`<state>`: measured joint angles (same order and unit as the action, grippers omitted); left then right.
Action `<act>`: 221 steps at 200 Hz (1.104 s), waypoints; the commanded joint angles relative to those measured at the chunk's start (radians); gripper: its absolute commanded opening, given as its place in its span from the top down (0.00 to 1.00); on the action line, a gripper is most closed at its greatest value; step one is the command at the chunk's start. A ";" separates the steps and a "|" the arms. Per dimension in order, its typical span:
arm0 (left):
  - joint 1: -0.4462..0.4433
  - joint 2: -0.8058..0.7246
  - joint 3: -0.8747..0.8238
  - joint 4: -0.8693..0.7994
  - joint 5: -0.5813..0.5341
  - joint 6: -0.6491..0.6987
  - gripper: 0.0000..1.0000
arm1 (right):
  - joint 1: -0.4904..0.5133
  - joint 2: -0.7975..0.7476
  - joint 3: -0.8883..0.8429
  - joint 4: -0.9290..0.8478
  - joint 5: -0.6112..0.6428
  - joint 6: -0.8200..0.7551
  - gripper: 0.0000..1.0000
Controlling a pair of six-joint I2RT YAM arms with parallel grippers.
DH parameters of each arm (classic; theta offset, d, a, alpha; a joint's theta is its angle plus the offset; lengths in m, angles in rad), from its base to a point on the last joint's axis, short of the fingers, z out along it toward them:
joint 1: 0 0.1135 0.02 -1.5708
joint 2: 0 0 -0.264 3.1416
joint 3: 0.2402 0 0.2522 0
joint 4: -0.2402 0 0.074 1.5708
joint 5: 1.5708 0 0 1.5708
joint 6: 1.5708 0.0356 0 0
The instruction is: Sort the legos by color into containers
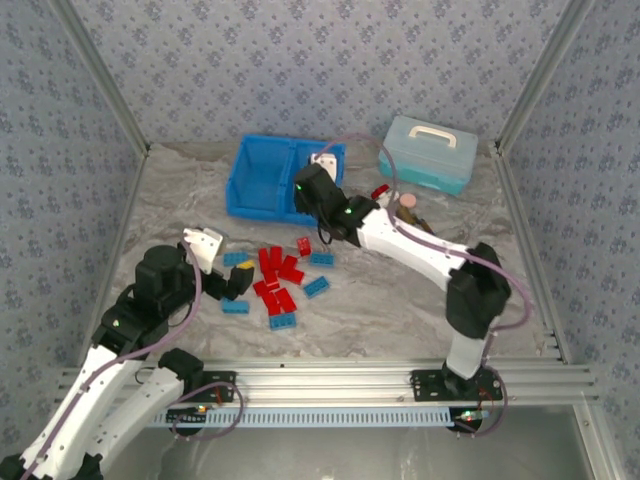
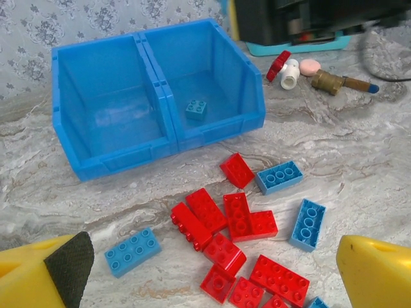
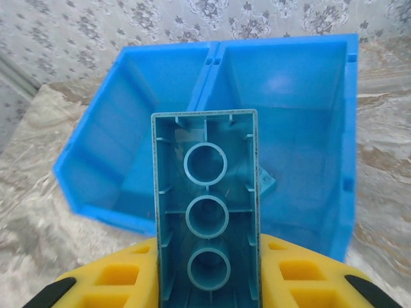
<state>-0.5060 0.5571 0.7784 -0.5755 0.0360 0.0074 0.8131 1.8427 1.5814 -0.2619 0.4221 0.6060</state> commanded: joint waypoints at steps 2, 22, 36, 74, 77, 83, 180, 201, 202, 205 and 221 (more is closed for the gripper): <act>-0.006 -0.008 0.001 0.013 0.010 -0.003 0.01 | -0.047 0.143 0.132 -0.067 -0.064 0.015 0.72; -0.008 -0.008 0.002 0.012 0.009 -0.006 0.01 | -0.087 0.264 0.252 -0.109 -0.116 0.061 0.73; -0.009 -0.009 0.002 0.012 0.013 -0.008 0.01 | -0.104 0.344 0.330 -0.134 -0.136 0.078 0.73; -0.011 -0.011 0.003 0.011 0.009 -0.007 0.01 | -0.151 0.540 0.557 -0.234 -0.208 0.118 0.73; -0.011 -0.012 0.004 0.010 0.008 -0.007 0.01 | -0.154 0.554 0.576 -0.241 -0.215 0.118 0.72; -0.011 -0.013 0.002 0.011 0.008 -0.007 0.01 | -0.158 0.579 0.610 -0.255 -0.227 0.118 0.72; -0.017 -0.014 0.000 0.012 0.007 -0.006 0.01 | -0.175 0.621 0.772 -0.374 -0.271 0.120 0.45; -0.017 -0.013 0.000 0.012 0.007 -0.007 0.01 | -0.167 0.537 0.764 -0.394 -0.234 0.076 0.45; -0.017 -0.013 0.000 0.012 0.006 -0.007 0.01 | -0.167 0.531 0.762 -0.394 -0.232 0.074 0.45; -0.017 -0.013 0.001 0.012 0.005 -0.007 0.01 | -0.164 0.516 0.758 -0.396 -0.230 0.070 0.45; -0.019 -0.013 0.000 0.008 0.004 -0.007 0.01 | -0.155 0.414 0.687 -0.380 -0.223 0.036 0.45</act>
<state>-0.5137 0.5568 0.7784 -0.5755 0.0360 0.0074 0.6434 2.4660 2.3062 -0.6289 0.1684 0.7055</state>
